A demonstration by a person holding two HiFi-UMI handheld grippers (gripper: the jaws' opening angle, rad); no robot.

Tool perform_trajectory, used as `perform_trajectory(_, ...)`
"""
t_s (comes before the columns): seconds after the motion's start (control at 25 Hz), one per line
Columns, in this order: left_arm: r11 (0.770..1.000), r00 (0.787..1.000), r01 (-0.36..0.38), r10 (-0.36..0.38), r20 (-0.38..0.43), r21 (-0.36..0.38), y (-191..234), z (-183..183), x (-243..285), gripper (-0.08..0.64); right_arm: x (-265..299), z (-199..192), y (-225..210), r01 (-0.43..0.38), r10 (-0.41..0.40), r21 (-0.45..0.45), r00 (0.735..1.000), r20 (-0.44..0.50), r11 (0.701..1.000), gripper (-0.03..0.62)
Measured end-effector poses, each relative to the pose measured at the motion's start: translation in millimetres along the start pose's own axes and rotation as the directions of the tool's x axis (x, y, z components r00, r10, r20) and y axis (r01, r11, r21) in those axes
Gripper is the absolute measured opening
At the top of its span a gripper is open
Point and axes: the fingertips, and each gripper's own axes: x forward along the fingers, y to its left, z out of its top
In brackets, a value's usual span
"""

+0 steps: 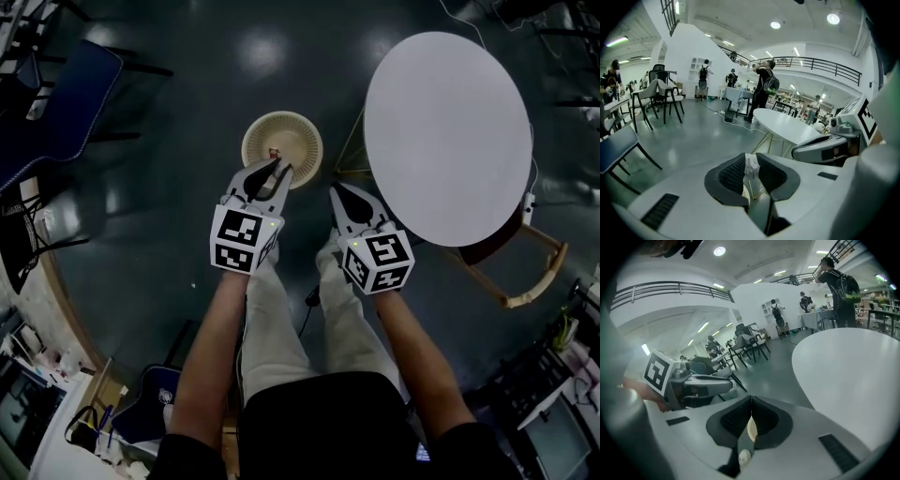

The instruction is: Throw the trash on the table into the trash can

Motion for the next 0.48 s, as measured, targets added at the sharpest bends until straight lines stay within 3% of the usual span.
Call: perform_trajectory(0.48, 0.999, 0.999, -0.014, 0.013, -0.044, -0.035, 40, -67, 45, 0.084, 61, -45, -22, 0.022, -0.021, 0.062, 1.000, -0.016, 0.998, 0.020)
